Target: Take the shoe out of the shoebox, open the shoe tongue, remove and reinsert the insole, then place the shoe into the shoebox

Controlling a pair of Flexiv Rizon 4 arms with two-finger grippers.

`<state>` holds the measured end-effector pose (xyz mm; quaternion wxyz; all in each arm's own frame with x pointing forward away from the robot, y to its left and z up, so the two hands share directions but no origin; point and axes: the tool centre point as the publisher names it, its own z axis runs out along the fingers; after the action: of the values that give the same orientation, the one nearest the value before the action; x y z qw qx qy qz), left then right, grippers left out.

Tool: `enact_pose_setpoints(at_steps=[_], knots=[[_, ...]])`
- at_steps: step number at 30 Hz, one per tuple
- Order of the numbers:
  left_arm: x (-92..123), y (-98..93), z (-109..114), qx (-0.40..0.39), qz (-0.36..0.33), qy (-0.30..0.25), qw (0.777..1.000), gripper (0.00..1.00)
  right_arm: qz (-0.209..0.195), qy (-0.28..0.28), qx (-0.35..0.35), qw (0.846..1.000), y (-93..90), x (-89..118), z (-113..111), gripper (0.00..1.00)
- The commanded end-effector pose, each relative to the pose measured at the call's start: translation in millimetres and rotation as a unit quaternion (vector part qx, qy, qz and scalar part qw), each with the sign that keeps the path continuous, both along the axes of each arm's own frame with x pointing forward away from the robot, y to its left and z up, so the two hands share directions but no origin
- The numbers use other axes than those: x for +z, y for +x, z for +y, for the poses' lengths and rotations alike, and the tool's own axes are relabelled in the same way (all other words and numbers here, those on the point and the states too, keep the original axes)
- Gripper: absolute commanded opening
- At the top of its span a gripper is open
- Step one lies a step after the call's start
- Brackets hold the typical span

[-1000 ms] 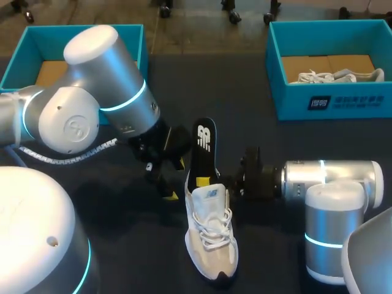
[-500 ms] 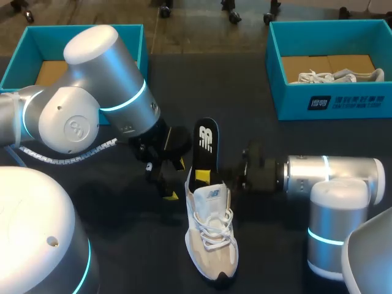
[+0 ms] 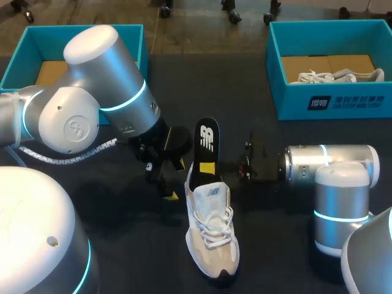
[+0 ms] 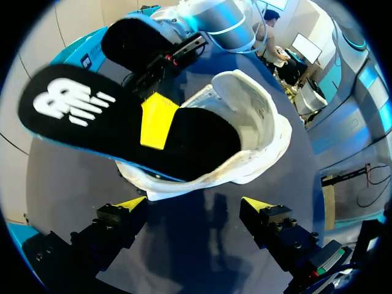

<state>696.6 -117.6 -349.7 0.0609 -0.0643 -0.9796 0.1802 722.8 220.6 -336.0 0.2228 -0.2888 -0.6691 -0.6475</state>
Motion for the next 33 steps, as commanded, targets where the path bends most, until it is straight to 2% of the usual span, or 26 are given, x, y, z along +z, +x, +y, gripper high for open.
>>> enact_pose_setpoints(at_steps=[1,9,16,19,20,24,33], knots=[[-1,-0.5,0,0.000,-0.001,0.001,1.000,1.00,0.017,-0.007,-0.001,1.000,-7.5,-13,6,0.00],[-1,-0.5,0,0.000,-0.001,0.001,1.000,1.00,0.045,0.006,-0.007,0.999,-27.0,-29,3,0.00],[-1,-0.5,0,0.000,-0.001,0.001,1.000,1.00,0.034,0.006,-0.008,0.999,-36.0,-22,3,0.00],[-1,-0.5,0,0.000,-0.001,0.001,1.000,1.00,0.024,-0.004,-0.002,1.000,-35.0,-12,7,0.30],[-1,-0.5,0,0.000,-0.001,0.001,1.000,1.00,0.019,-0.010,-0.001,1.000,-34.5,-9,7,0.32],[-1,-0.5,0,0.000,-0.001,0.001,1.000,1.00,0.006,-0.019,0.001,1.000,-32.0,0,9,0.35],[-1,-0.5,0,0.000,-0.001,0.001,1.000,1.00,-0.008,-0.035,0.010,0.999,-16.2,11,12,0.32]])
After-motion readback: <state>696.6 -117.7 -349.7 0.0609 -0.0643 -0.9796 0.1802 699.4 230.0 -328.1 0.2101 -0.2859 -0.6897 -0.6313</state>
